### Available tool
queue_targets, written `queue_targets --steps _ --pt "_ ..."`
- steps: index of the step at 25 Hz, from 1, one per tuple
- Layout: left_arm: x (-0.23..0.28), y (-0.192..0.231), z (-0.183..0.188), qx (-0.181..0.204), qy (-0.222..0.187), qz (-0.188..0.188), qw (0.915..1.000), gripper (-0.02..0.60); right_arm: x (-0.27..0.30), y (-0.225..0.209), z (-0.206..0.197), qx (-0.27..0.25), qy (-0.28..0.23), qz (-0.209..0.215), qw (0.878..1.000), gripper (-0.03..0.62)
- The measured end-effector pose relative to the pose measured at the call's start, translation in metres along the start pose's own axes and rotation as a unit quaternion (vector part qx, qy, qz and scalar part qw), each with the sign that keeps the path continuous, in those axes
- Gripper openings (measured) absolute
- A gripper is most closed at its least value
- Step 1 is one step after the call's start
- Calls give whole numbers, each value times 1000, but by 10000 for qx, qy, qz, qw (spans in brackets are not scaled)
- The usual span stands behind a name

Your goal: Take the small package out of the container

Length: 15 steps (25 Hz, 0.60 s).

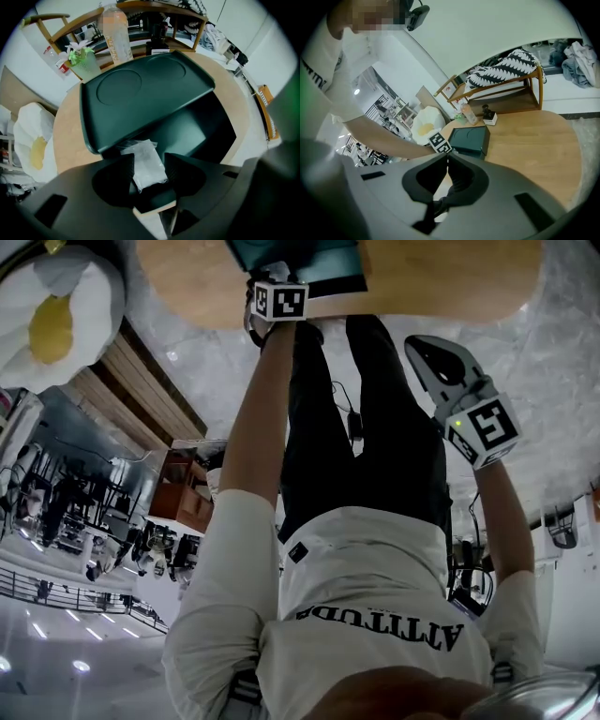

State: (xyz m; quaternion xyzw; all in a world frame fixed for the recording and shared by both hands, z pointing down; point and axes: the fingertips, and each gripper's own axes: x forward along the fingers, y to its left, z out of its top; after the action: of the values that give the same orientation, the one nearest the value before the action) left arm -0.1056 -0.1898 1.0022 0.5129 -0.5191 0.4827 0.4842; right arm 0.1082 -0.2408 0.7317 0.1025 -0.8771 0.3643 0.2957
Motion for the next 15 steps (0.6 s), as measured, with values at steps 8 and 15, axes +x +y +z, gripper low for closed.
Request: queue_targets --steps 8,15 --pt "31 0 -5 -289 655 9 9974 205 12 -9 2 55 -37 23 10000 21" --pt "24 -15 -6 -400 477 -135 9980 44 14 -13 3 17 -78 22 10000 21"
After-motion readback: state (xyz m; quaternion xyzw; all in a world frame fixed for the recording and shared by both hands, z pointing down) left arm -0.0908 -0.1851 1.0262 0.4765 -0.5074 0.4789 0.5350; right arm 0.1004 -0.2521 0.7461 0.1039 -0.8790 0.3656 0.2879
